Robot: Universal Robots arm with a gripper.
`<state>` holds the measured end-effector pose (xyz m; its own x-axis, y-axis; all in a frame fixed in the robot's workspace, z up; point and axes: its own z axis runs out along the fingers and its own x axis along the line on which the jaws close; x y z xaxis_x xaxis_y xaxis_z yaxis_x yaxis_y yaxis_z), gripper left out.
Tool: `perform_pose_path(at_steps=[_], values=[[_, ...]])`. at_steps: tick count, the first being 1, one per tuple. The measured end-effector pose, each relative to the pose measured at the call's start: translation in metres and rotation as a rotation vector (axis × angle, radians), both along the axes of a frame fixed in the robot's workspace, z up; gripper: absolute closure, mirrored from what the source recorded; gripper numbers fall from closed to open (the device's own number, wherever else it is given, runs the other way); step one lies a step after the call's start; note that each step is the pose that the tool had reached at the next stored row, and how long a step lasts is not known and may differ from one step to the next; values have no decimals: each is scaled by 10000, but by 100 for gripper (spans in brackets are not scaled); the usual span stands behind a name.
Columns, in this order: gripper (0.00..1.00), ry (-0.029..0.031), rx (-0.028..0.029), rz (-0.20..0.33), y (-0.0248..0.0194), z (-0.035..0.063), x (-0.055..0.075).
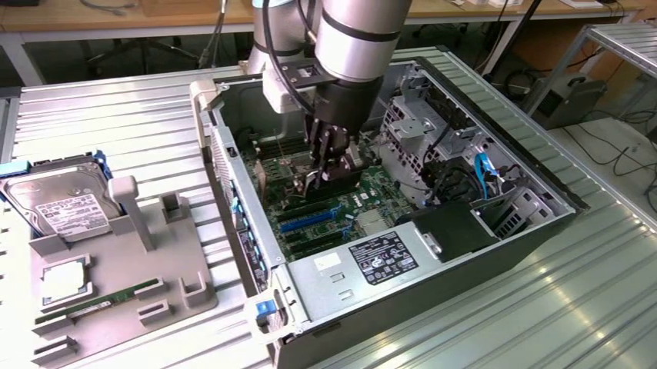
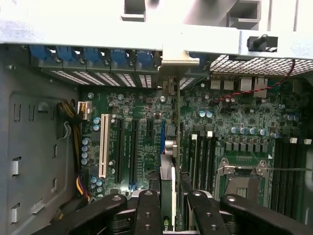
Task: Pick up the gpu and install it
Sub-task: 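Insert the gpu into the slot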
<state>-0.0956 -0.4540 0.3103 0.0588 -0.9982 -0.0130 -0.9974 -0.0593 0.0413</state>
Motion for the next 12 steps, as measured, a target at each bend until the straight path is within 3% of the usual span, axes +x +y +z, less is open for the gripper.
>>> perform_pose_path(at_steps=[4,8,9,10,12], values=[[74,-1,1,0,-52,-77,10],[74,0,4,-15,-58,-154,10],[74,1,8,-505,-52,-243,10],[74,-3,9,-507,-52,-275,-46],[74,-69,12,-507,-52,-354,-70]])
